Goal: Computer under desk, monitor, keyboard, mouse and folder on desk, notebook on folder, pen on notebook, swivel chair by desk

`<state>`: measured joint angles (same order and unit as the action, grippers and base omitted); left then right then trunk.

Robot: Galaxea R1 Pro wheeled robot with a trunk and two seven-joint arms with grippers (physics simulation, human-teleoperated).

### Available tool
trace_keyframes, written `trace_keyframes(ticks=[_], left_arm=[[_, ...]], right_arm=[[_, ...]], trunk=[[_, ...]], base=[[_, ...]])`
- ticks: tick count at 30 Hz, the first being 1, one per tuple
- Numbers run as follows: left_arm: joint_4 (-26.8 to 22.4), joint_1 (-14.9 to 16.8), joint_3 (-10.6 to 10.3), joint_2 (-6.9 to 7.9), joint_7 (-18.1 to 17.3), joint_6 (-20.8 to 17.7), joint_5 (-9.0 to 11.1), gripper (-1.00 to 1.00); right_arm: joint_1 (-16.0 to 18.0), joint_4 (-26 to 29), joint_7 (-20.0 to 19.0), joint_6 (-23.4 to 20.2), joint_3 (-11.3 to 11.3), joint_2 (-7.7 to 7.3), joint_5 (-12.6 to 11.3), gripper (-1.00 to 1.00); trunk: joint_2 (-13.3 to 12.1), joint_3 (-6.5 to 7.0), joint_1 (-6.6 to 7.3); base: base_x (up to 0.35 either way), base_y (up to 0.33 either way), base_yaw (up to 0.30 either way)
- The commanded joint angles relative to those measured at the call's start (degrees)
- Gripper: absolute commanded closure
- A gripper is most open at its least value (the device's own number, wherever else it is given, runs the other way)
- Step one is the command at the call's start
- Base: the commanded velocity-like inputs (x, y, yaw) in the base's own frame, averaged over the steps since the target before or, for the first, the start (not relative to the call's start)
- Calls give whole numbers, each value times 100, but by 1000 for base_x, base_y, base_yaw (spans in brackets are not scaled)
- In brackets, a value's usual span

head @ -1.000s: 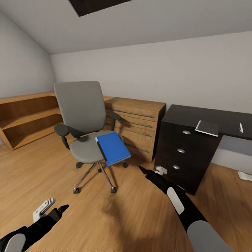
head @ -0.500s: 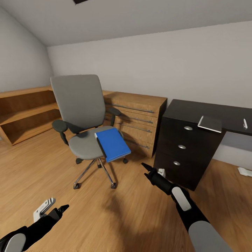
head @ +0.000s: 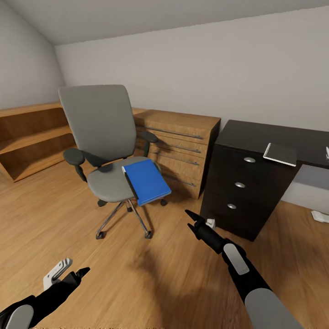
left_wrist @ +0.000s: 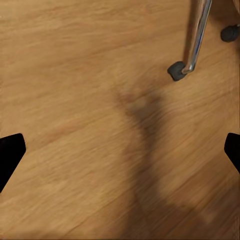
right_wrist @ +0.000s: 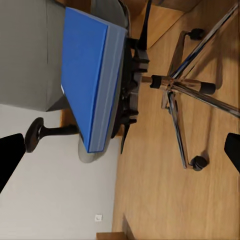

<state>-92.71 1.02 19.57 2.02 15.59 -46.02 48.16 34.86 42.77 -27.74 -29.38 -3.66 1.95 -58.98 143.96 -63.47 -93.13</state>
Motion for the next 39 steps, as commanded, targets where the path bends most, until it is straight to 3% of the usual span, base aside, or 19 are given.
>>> trace_keyframes(ticks=[1, 6, 14, 30, 31, 39], left_arm=[[-5, 3, 3, 1, 49, -21, 61, -100], [-3, 3, 3, 1, 49, -20, 59, -100], [-6, 3, 3, 1, 49, -13, 58, -100], [1, 3, 53, 46, 54, 17, 48, -100], [4, 3, 210, 45, 51, 13, 51, -100], [7, 3, 272, 44, 49, 10, 53, -100]], right_arm=[[3, -2, -3, -46, -25, 12, -26, -100], [3, -12, 5, 150, 219, 39, -16, -100], [3, -19, 18, 211, 276, 42, -17, -100], [3, -16, 25, 213, 481, 43, -18, -100], [3, -15, 17, 213, 487, 43, -23, -100], [3, 0, 8, 213, 489, 43, -20, -100]], trunk=[[4, -28, -1], [11, -139, -14], [21, -316, -35], [21, -316, -35], [21, -316, -35], [21, -316, -35]], base=[[0, 0, 0], [0, 0, 0], [0, 0, 0], [14, 8, 0], [17, 10, 0], [108, 45, 0]])
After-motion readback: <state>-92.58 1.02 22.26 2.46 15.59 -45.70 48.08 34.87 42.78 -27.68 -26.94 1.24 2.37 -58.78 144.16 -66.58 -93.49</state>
